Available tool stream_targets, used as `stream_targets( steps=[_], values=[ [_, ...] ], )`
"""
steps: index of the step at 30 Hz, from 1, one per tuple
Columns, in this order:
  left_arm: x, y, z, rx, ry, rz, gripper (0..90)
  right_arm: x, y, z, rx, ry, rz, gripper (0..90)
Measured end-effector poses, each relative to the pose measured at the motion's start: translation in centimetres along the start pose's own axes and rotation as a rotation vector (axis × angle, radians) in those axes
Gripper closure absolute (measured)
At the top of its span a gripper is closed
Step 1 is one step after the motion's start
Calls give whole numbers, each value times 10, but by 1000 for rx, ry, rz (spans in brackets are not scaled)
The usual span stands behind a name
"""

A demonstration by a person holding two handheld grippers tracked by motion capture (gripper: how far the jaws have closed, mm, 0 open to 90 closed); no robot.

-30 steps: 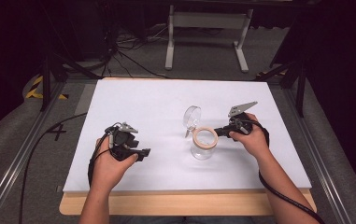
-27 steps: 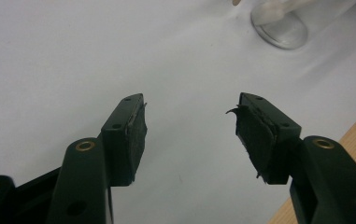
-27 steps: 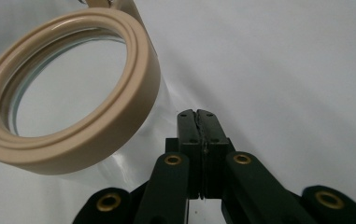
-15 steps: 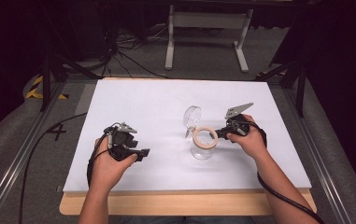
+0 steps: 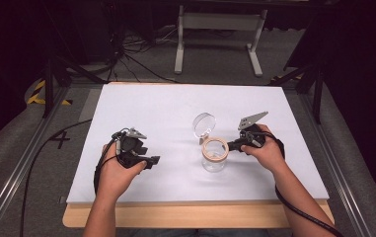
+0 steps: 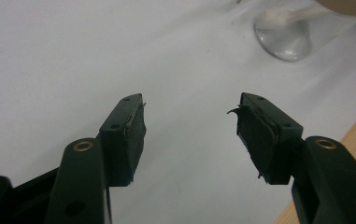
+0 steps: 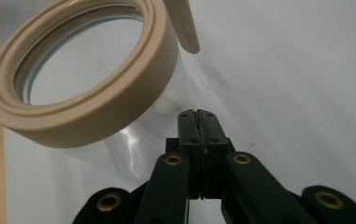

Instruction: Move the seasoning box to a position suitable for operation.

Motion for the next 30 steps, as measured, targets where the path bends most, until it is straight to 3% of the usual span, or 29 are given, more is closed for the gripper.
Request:
stream_targets(
  steps=[11,22,26,30],
  values=[
    [3,-11,-12,0,-23,34,420,-15,1,13,-41,12,16,900],
    [9,-22,-25,-7,-60,56,415,-20,13,18,7,7,15,900],
    [10,-23,-31,11,-74,54,450,-24,24,17,33,13,31,900],
    [14,-25,-44,81,-82,72,516,-29,39,18,62,11,54,900]
  ],
)
Point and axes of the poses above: each handheld gripper's, and its own axes: y roughly backward along the jaws, z roughly out of its underside, x roughly to its right, the point moved 6 cm from there along -y, roughly forward along the jaws, and after that the axes turned 9 degrees about -y, right-handed, at the moved point
